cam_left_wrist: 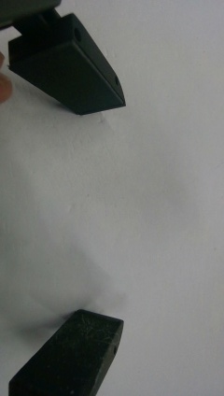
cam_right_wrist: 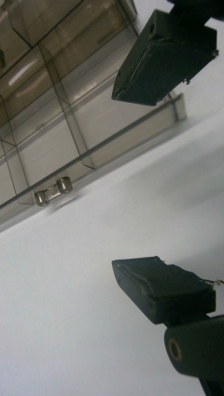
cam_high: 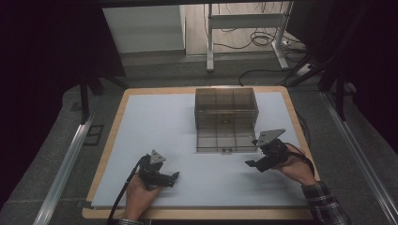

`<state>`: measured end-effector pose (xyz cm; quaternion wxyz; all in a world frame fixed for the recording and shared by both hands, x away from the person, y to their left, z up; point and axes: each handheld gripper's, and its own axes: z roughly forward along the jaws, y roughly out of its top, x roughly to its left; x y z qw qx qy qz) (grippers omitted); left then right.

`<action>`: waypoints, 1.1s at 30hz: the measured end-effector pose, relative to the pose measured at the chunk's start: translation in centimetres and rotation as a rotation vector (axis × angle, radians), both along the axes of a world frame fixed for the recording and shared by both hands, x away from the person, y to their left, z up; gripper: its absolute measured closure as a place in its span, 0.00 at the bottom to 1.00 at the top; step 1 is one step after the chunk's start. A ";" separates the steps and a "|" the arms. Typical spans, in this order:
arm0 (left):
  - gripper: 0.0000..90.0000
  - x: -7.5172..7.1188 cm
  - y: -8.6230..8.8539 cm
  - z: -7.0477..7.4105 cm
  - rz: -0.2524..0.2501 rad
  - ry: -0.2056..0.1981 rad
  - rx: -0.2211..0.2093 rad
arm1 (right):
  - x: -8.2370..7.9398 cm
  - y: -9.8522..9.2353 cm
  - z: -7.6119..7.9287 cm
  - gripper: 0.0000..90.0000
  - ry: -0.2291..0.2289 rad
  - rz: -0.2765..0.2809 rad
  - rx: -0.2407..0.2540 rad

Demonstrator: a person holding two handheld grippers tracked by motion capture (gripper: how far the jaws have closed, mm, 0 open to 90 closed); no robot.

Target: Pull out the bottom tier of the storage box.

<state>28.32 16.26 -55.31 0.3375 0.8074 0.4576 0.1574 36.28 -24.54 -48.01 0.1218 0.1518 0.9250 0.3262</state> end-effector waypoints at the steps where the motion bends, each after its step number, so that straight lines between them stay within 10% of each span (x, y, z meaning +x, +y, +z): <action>1: 0.00 0.0 0.0 0.0 0.000 0.000 0.000 | -0.1 -0.1 0.0 0.17 0.000 0.002 -0.001; 33: 0.00 0.0 0.0 0.0 0.000 0.000 0.000 | -4.1 -4.9 -3.9 0.00 0.029 -0.131 0.096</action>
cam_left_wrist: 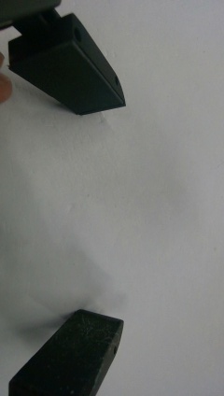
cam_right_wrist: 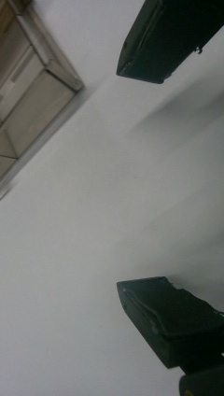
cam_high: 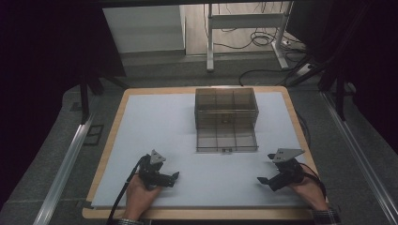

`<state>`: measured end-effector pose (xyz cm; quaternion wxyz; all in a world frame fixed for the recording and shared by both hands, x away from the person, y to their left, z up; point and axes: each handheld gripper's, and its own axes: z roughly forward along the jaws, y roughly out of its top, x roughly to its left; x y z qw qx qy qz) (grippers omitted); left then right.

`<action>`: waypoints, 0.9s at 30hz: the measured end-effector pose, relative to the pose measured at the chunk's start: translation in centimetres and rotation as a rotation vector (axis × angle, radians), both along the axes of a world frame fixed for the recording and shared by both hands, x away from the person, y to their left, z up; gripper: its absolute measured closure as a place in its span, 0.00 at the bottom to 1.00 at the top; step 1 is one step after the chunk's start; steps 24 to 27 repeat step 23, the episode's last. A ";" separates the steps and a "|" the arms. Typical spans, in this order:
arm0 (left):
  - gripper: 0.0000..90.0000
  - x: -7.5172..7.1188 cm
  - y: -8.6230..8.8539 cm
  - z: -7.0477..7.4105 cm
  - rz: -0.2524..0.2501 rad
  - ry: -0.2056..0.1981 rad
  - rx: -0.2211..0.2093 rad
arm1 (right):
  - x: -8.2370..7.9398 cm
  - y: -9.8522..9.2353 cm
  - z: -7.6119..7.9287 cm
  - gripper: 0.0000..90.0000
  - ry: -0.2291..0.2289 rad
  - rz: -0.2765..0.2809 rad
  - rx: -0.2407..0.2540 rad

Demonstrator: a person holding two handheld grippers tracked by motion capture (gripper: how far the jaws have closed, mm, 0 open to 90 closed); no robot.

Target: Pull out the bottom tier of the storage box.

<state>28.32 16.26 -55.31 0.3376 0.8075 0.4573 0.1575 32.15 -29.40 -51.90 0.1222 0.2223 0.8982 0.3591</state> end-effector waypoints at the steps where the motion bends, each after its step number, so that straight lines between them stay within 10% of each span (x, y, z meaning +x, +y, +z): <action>1: 0.00 0.0 0.0 0.0 0.000 0.000 0.000 | -0.1 -0.1 -0.2 0.00 0.004 -0.003 0.002; 27: 0.00 0.0 0.0 0.0 0.000 -0.001 0.001 | -0.4 -0.7 -1.3 0.00 0.024 -0.011 -0.008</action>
